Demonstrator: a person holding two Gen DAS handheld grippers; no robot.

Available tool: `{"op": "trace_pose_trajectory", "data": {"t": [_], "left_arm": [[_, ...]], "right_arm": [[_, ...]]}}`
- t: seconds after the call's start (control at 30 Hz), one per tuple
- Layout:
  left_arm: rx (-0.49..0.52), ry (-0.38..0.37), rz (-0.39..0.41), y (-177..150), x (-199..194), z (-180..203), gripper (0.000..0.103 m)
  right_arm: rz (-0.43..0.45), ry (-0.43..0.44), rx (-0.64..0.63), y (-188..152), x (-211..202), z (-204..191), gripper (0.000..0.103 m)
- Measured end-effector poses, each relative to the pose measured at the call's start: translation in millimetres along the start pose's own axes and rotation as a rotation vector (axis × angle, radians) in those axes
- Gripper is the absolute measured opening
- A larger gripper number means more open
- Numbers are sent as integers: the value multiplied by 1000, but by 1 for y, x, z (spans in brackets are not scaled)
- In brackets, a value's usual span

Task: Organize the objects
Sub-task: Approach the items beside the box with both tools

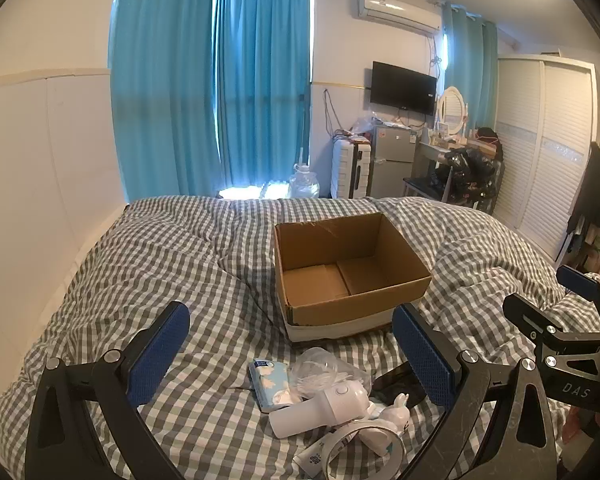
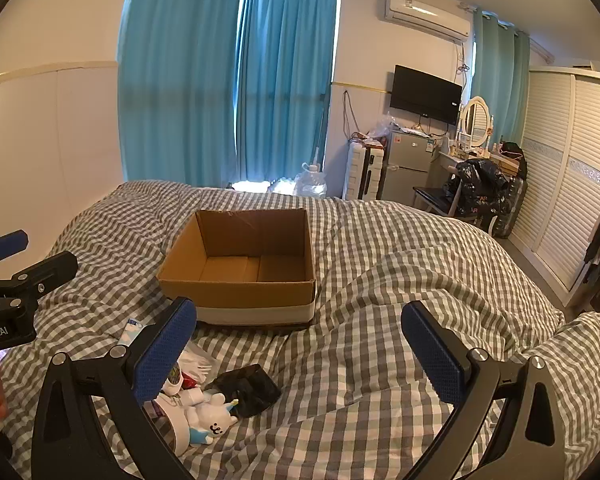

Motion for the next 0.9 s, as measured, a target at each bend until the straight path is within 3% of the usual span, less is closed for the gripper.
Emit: {"op": "trace_pose_trajectory", "data": {"t": [0.9], "left_arm": [[-5,8,-9,-4,-1,-1,103]], "right_arm": [[1,6,-17,-3,-2,-6,103]]}}
Point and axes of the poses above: each gripper's, at about its wrist camera, not at the fingertips, and x roughly the way its jaws point, z to its right, y to its top, the point moved 9 cm from there along x, roughly the way its jaws point, and after that the axes turned 14 degrees about z, right-handed, at the moved point
